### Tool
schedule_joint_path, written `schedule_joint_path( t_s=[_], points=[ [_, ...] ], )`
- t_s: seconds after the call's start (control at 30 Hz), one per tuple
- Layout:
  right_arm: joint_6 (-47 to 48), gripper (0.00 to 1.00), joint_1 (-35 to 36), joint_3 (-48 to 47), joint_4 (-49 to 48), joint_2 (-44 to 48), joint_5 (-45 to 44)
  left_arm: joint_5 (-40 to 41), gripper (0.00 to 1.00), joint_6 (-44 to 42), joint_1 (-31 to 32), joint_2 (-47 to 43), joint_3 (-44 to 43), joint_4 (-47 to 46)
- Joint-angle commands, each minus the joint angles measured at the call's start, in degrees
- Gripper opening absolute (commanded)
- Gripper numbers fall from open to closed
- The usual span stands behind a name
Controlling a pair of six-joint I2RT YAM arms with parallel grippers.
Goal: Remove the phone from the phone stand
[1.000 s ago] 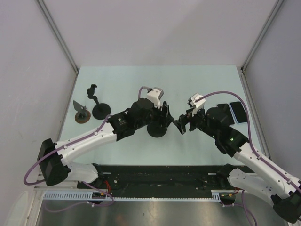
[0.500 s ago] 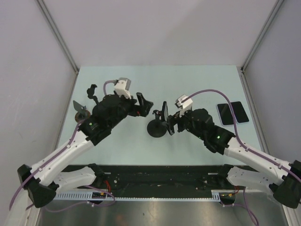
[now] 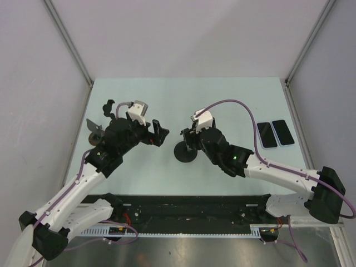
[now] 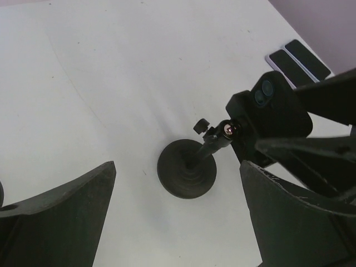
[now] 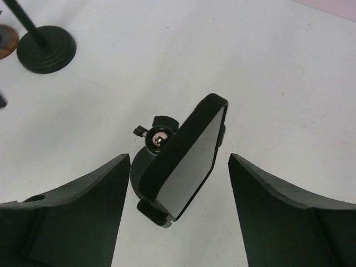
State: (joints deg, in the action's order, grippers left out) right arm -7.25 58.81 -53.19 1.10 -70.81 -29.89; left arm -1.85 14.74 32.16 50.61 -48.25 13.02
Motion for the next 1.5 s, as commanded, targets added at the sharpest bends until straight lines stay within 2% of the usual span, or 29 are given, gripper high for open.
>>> schedule_joint_path(
  t_s=[0.0,0.1,0.13,0.2,0.23,0.43,0.7,0.73,0.9,1.17,1.27,1.37,1.4,1.47],
  points=[
    [-0.67,0.72,0.26,-2.53,-3.39,-0.74,-6.41,-6.76,0.99,-6.39,-0.26,0.28,0.44,-1.33],
    [-0.49,0.59,0.26,-2.53,-2.78,-0.56,-4.39,-10.01,1.00,-8.76,-0.26,1.59,0.17,-1.59],
    [0.12,0.51,0.26,-2.53,-2.60,-0.47,-3.78,-10.80,1.00,-8.94,-0.26,2.55,0.17,-1.94],
    [0.83,0.42,0.26,-2.53,-2.07,-0.04,-2.55,-13.35,1.00,-9.12,-0.17,3.61,-0.09,-2.29],
    [1.79,0.33,0.26,-2.53,-1.98,0.57,-1.32,-14.23,1.00,-9.12,0.09,4.05,-0.18,-2.82],
    [4.52,0.00,-0.18,-2.53,-1.46,3.65,4.30,-13.80,1.00,-12.63,4.13,6.96,0.61,-6.41],
    [5.93,0.00,-1.15,-2.53,1.00,6.12,9.23,-8.35,1.00,-12.81,7.82,11.78,2.28,-11.60],
    [6.10,0.00,-1.15,-2.53,1.44,6.21,9.58,-8.26,1.00,-12.55,7.91,12.40,2.72,-14.39],
    [6.81,0.00,-1.33,-1.83,1.53,6.56,11.78,-8.26,0.95,-11.22,9.05,15.30,6.67,-24.52],
    [6.89,0.00,-1.33,-0.34,1.09,7.61,13.72,-8.52,0.88,-13.95,10.11,21.02,7.55,-28.22],
    [6.89,0.00,-1.33,0.36,0.74,8.14,13.81,-8.53,0.79,-14.48,10.20,21.90,8.69,-29.97],
    [6.81,0.00,-1.33,1.16,0.22,8.40,13.63,-8.96,0.61,-14.39,10.46,21.81,10.10,-31.38],
    [6.81,0.00,-1.24,1.42,-0.22,8.32,13.54,-9.05,0.51,-14.39,10.64,21.81,10.45,-32.34],
    [6.72,0.00,-1.24,1.95,-0.49,8.14,13.02,-9.05,0.42,-14.56,11.16,21.64,11.07,-32.96]
  ],
)
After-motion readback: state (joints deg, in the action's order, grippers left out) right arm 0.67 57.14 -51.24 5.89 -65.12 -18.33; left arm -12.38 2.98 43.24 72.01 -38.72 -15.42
